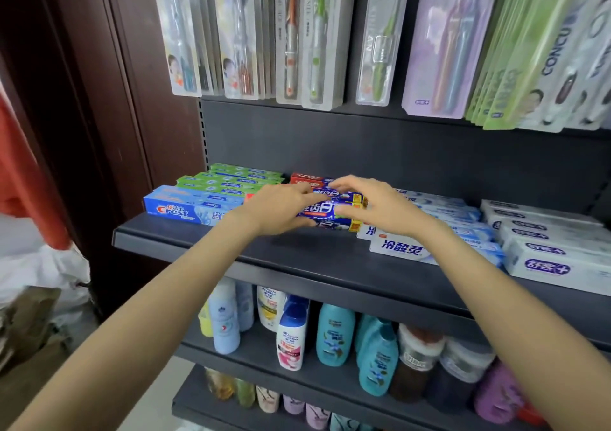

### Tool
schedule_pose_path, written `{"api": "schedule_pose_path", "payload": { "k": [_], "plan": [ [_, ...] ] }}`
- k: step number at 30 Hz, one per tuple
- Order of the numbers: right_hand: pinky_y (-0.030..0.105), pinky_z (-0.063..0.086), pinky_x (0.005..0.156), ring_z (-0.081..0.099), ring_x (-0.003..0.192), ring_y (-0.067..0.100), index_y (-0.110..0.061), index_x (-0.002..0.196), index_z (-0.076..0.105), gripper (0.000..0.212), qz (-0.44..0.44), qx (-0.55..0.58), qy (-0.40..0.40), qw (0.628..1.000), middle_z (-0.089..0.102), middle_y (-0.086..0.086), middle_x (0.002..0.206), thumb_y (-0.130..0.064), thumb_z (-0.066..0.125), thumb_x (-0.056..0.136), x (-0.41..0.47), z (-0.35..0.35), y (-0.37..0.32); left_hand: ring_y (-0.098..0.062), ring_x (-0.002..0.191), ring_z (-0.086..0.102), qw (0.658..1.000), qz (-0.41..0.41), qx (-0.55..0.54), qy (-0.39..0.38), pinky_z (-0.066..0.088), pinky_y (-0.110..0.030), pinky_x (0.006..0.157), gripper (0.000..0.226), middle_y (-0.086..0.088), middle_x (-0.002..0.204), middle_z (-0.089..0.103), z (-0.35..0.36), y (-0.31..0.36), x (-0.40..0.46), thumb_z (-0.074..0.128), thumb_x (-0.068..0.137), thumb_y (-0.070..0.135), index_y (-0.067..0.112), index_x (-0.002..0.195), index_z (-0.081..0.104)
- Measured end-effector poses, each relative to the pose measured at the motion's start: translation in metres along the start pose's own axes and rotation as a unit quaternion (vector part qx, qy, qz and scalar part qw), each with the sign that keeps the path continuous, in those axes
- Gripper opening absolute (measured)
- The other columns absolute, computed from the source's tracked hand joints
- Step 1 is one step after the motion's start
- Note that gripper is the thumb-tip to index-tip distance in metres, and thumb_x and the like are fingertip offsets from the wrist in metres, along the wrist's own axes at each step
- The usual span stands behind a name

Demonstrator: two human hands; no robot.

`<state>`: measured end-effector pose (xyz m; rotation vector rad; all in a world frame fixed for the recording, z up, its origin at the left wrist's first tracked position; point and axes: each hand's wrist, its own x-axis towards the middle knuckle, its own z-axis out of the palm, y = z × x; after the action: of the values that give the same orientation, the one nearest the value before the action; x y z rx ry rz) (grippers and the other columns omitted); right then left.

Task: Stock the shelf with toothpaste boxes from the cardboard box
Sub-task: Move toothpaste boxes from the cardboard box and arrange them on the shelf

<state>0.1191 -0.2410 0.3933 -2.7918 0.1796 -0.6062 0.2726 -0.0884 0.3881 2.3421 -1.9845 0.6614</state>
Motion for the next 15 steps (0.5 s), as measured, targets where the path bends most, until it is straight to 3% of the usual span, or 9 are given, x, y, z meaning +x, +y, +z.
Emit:
{"api": "schedule_pose_path", "payload": {
  "k": [2, 4, 5, 9, 11, 13, 15],
  "plan": [
    [0.037, 0.036, 0.096, 0.046, 0.119, 0.02, -0.032, 0.135, 0.042, 0.048, 0.033, -0.17, -0.025, 0.985, 0.055, -0.004, 0.13, -0.045, 0.054, 0.09, -0.003, 0.005, 0.009, -0.027, 0.123, 0.046, 0.995, 0.002, 0.045, -0.084, 0.045, -0.04, 0.09, 0.058, -0.006, 0.138, 0.044, 0.011, 0.004, 0.025, 0.048, 0.093, 0.046, 0.031, 0.145, 0.029],
    [0.037, 0.033, 0.099, 0.042, 0.123, 0.022, -0.028, 0.135, 0.044, 0.047, 0.05, -0.225, -0.029, 0.973, 0.053, -0.002, 0.132, -0.04, 0.054, 0.091, -0.007, 0.01, 0.017, -0.029, 0.127, 0.042, 0.99, -0.018, 0.063, -0.121, 0.041, -0.042, 0.098, 0.056, -0.009, 0.138, 0.044, 0.028, 0.007, 0.04, 0.051, 0.093, 0.041, 0.028, 0.144, 0.032],
    [0.038, 0.031, 0.101, 0.041, 0.125, 0.02, -0.027, 0.134, 0.047, 0.044, 0.043, -0.233, -0.033, 0.971, 0.052, -0.003, 0.134, -0.039, 0.053, 0.091, -0.009, 0.014, 0.02, -0.029, 0.127, 0.04, 0.993, -0.035, 0.052, -0.104, 0.038, -0.042, 0.1, 0.054, -0.009, 0.138, 0.044, 0.037, 0.007, 0.043, 0.052, 0.093, 0.037, 0.026, 0.142, 0.035],
    [0.04, 0.017, 0.113, 0.028, 0.138, 0.012, -0.027, 0.131, 0.051, 0.04, 0.017, -0.266, -0.086, 0.96, 0.045, -0.008, 0.142, -0.042, 0.047, 0.094, -0.021, 0.027, 0.027, -0.025, 0.122, 0.043, 0.994, -0.056, -0.048, 0.083, 0.034, -0.037, 0.098, 0.04, -0.003, 0.132, 0.05, 0.068, 0.015, 0.036, 0.057, 0.089, 0.016, 0.021, 0.129, 0.054],
    [0.04, 0.012, 0.115, 0.021, 0.141, 0.012, -0.027, 0.134, 0.048, 0.042, 0.02, -0.27, -0.091, 0.958, 0.04, -0.009, 0.146, -0.043, 0.045, 0.095, -0.026, 0.028, 0.025, -0.025, 0.117, 0.048, 0.987, -0.067, -0.07, 0.127, 0.035, -0.037, 0.095, 0.041, -0.003, 0.126, 0.056, 0.076, 0.019, 0.031, 0.059, 0.086, 0.01, 0.02, 0.126, 0.057],
    [0.04, 0.017, 0.115, 0.026, 0.14, 0.015, -0.025, 0.133, 0.05, 0.04, 0.011, -0.259, -0.056, 0.964, 0.044, -0.007, 0.143, -0.04, 0.047, 0.095, -0.034, 0.028, 0.02, -0.027, 0.11, 0.053, 0.975, -0.09, -0.097, 0.18, 0.039, -0.039, 0.091, 0.039, -0.004, 0.119, 0.06, 0.077, 0.026, 0.023, 0.06, 0.085, 0.012, 0.019, 0.123, 0.059],
    [0.039, 0.033, 0.105, 0.045, 0.128, 0.02, -0.021, 0.122, 0.06, 0.033, -0.032, -0.266, 0.04, 0.963, 0.059, -0.002, 0.128, -0.032, 0.051, 0.092, -0.049, 0.031, 0.011, -0.024, 0.1, 0.058, 0.947, -0.093, -0.163, 0.261, 0.044, -0.036, 0.083, 0.03, -0.001, 0.107, 0.066, 0.07, 0.042, 0.007, 0.056, 0.087, 0.024, 0.019, 0.116, 0.062]
  ]
}}
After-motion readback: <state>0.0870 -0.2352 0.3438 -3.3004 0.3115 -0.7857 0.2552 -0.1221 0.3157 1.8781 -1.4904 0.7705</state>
